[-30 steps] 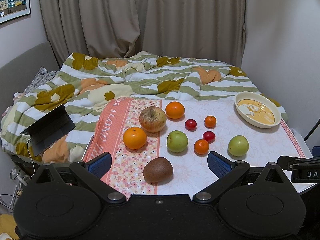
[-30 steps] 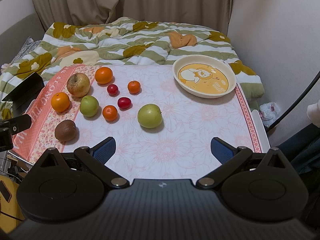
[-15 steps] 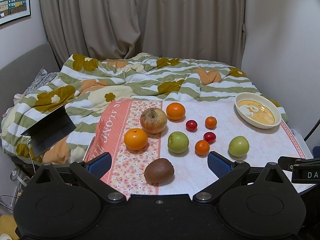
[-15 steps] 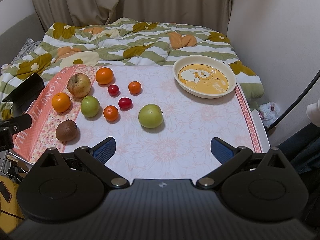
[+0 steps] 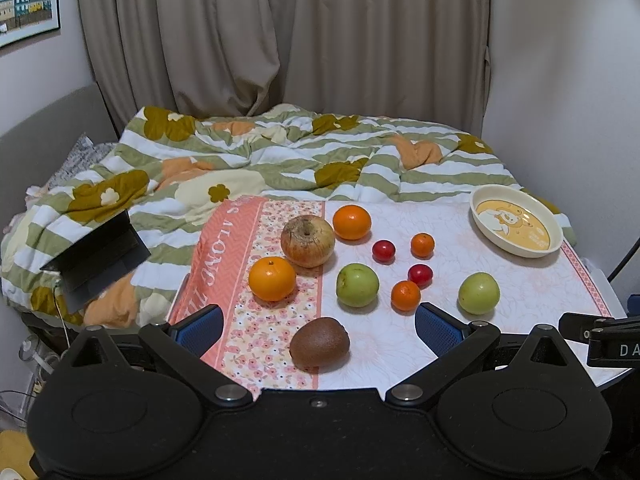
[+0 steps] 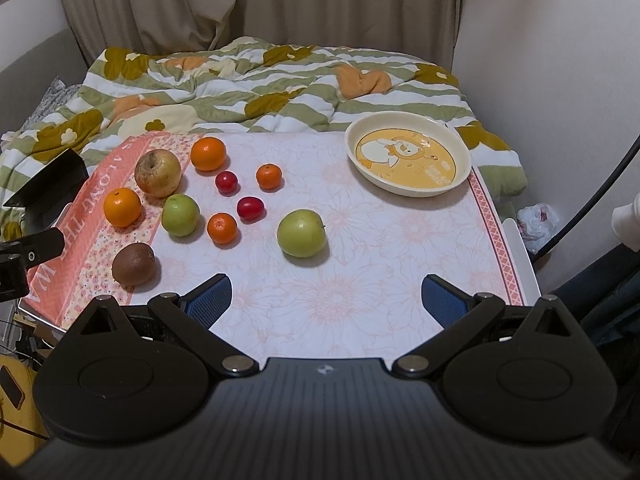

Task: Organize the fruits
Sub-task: 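Grasp the brown kiwi with the left tool while the right tool grasps the green apple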

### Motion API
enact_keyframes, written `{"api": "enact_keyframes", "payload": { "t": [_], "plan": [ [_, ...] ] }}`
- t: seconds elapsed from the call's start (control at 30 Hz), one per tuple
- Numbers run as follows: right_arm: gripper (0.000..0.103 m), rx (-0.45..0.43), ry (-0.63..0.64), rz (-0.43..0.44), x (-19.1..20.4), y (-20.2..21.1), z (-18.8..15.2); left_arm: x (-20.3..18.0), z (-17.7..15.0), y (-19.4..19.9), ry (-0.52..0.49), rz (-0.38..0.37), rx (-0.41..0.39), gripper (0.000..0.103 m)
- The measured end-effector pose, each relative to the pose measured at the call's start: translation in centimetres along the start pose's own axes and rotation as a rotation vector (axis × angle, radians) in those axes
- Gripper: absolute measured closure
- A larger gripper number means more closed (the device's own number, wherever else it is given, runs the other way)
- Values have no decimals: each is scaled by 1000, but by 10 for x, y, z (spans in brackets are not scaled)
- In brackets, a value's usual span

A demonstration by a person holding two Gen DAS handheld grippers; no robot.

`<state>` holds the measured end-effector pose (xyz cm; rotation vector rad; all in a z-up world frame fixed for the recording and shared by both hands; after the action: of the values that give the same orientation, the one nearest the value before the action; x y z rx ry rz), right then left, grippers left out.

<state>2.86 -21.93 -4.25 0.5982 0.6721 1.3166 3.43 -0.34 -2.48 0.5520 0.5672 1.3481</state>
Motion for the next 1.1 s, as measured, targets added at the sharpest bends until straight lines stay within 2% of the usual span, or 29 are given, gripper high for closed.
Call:
{"api": "enact_keyframes", "payload": {
  "t": [0.27,0.47,0.6,0.77,1.1],
  "plan": [
    [0,19,-14,19,2,-3,3,11,1,-18,-10,-14,52,0],
    [0,-38,72,-32,9,-21,6,16,-12,-46,-27,-21,78,0],
    [0,-35,107,-4,9,-44,6,16,-20,-67,-3,-12,97,0],
    [0,-32,164,49,4,-78,4,14,-29,-91,30,53,101,0],
    [0,-6,268,174,3,-141,1,10,-43,-131,168,183,116,3]
  ]
}}
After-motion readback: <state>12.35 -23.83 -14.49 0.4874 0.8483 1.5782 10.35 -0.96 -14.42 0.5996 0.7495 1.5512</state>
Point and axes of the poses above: each gripper's, at about its wrist camera, not at the fingertips, and y roughly against the way its jaws point, x to its left, z to its top, the point moved 4 cm from there along -y, roughly the way its jaws point, and after that the axes turned 7 degrees about -z, right-handed, at the moved point
